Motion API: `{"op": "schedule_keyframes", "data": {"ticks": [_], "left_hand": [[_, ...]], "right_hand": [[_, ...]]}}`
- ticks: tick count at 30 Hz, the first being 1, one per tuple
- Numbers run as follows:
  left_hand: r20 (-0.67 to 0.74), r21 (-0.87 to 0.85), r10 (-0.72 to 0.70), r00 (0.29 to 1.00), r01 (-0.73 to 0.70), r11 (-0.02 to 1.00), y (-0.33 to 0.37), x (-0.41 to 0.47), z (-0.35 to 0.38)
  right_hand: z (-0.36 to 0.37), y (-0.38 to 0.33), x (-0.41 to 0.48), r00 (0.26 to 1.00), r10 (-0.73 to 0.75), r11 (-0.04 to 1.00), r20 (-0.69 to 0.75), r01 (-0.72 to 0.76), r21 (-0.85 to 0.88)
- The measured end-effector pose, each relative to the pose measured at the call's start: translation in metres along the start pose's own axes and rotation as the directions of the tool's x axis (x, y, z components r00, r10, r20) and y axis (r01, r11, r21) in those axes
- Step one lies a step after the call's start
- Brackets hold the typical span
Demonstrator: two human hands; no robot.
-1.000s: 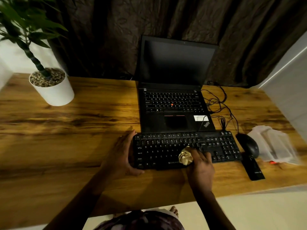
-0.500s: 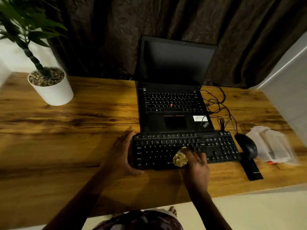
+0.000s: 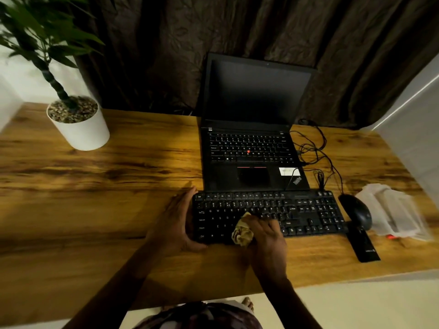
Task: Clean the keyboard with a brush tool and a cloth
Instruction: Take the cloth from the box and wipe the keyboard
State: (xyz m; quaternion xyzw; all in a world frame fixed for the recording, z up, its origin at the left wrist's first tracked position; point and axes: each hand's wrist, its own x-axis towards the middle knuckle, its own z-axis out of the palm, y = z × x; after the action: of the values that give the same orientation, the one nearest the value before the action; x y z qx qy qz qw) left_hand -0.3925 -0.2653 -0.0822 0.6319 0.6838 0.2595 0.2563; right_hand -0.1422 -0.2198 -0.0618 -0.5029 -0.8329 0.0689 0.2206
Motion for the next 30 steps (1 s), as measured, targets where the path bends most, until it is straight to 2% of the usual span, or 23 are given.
{"op": "schedule_keyframes", "data": {"ticks": [3,9,13,18,22,28,30], "left_hand": [[0.010,0.007,-0.024,1.000,0.024,1.000,-0.002,0.001,0.001],[0.028,-0.010,-0.034,0.999,0.034,0.999,-0.003,0.001,0.002],[0.015,-0.007,-0.032,0.999,0.032,0.999,-0.004,0.002,0.003],[0.012,-0.045,0.001,1.000,-0.001,0.999,-0.003,0.000,0.002],[0.000,-0.028,0.005,1.000,-0.005,1.000,-0.001,0.001,0.001],[-0.023,-0.076,0.076,0.997,-0.078,0.994,-0.005,0.000,0.001],[-0.030,-0.085,0.083,0.996,-0.086,0.993,-0.005,-0.002,0.000]], "right_hand": [[-0.003,0.002,0.000,0.998,0.060,0.998,-0.024,-0.061,-0.013],[0.006,-0.019,0.001,0.996,-0.091,0.995,-0.002,0.091,0.030],[0.003,-0.016,0.001,1.000,-0.013,0.999,-0.006,0.014,0.037],[0.014,-0.027,0.000,0.986,-0.169,0.985,-0.003,0.169,0.016],[0.009,-0.019,0.001,0.997,-0.072,0.997,-0.038,0.074,0.038],[0.019,-0.046,0.003,0.984,-0.149,0.988,0.096,0.143,0.062],[0.016,-0.043,0.006,0.986,-0.146,0.988,0.077,0.141,0.062]]}}
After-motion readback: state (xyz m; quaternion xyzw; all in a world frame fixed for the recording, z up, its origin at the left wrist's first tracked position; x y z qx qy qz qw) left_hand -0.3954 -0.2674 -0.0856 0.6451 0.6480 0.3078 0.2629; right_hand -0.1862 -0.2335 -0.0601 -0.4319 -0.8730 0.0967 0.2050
